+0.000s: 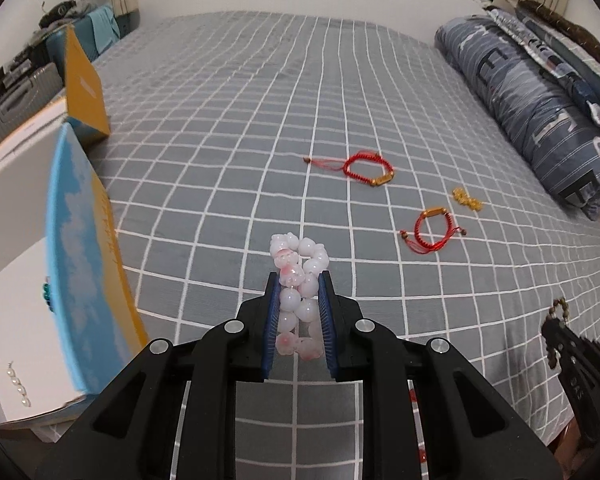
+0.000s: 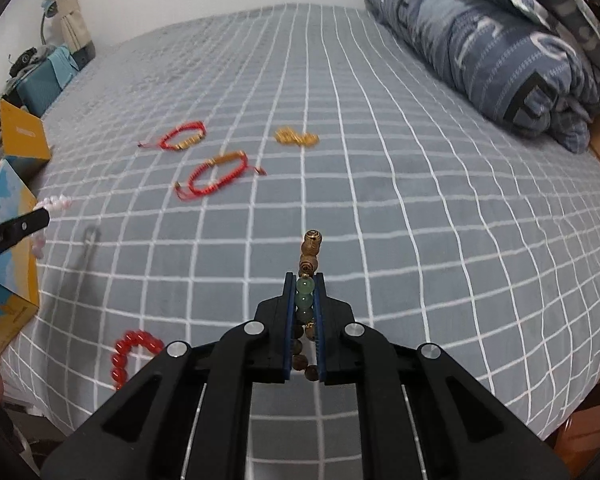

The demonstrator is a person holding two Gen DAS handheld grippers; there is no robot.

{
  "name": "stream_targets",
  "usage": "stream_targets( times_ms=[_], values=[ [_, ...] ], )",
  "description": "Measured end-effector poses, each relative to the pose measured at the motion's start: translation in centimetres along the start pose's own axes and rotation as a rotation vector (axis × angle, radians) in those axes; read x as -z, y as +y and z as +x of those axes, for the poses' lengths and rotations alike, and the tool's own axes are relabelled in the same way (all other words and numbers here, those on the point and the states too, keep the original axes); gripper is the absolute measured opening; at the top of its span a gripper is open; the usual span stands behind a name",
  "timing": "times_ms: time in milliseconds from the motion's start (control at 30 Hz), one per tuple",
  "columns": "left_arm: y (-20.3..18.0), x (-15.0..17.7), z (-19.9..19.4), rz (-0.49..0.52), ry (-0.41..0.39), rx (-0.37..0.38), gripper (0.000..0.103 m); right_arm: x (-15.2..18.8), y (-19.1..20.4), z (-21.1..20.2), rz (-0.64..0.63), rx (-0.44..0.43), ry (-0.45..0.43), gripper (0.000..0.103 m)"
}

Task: Organize jewelry
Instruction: 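Carry the pink-white bracelet with the left tool while the right tool carries the brown bracelet into the box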

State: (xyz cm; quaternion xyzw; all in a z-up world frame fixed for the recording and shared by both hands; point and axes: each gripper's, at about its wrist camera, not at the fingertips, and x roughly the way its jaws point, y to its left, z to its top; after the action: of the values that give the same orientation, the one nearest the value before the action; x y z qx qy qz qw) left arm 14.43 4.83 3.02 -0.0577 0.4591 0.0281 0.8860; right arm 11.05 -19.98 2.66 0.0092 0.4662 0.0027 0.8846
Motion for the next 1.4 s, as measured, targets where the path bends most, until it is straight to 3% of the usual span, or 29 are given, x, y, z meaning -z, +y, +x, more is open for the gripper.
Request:
stream_targets(
  times_ms=[800,1400],
  values=[
    [8.5,-0.2,-8.7,-0.092,-0.138,-0.065,0.019,-3.5,10.6,-1.8,-0.114,-0.077,-0.098,0.007],
    [18.8,2.2,-12.5,-0.220,-0.170,-0.193,0.019,-4.7,24.3,-4.3,-0.265,-0.217,-0.155,0.007]
  ],
)
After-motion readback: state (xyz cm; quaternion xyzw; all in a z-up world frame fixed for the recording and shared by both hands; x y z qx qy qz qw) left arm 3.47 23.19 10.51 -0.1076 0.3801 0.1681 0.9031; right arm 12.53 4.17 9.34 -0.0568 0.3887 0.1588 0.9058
